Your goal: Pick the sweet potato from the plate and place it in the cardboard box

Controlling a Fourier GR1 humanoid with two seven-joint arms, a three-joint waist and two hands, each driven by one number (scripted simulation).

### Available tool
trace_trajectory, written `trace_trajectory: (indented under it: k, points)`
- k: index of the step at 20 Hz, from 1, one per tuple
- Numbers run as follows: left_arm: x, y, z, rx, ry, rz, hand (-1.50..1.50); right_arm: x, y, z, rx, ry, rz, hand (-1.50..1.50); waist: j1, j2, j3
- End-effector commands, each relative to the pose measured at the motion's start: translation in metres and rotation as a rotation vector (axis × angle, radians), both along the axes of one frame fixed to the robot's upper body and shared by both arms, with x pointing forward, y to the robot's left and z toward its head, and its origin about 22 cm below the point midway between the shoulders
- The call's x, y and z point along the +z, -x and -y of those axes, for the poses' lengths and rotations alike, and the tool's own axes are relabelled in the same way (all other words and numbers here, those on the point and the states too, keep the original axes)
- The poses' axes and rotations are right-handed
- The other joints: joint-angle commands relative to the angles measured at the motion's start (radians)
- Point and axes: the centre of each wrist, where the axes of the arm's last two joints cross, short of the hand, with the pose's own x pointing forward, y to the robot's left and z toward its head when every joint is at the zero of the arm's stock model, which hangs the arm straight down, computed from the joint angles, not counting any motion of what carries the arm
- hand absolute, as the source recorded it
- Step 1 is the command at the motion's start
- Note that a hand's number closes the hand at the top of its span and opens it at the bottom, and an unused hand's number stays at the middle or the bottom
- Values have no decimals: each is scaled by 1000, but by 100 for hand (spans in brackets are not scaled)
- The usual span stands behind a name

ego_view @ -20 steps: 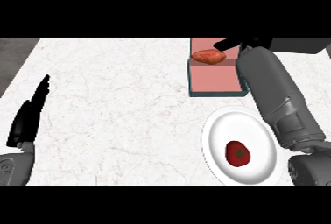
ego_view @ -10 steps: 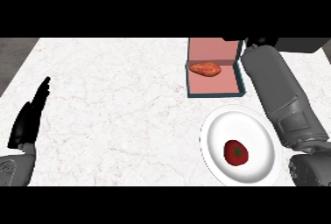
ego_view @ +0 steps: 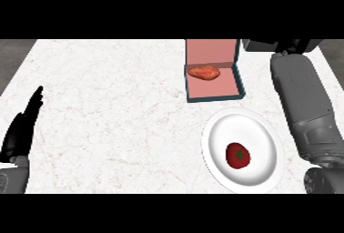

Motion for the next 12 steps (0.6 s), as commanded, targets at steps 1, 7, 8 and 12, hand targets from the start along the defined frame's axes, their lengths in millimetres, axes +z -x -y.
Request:
trace_trajectory:
  k: [1, 7, 8, 12]
  points:
    - [-3, 25, -4, 20, -7, -14, 0, -11, 16, 39, -31, -25, 29, -150, -25, -16, 0]
    - [-6, 23, -14, 36, 8, -21, 0, -31, 56, 76, -54, -21, -17, -150, -47, -19, -2]
    - [-10, 17, -18, 52, 12, -21, 0, -25, 62, 76, -46, -14, -13, -150, -55, -20, -2]
    - [-3, 18, -17, 64, 13, -19, 0, -29, 107, 97, -18, 5, -40, -150, -58, -21, -2]
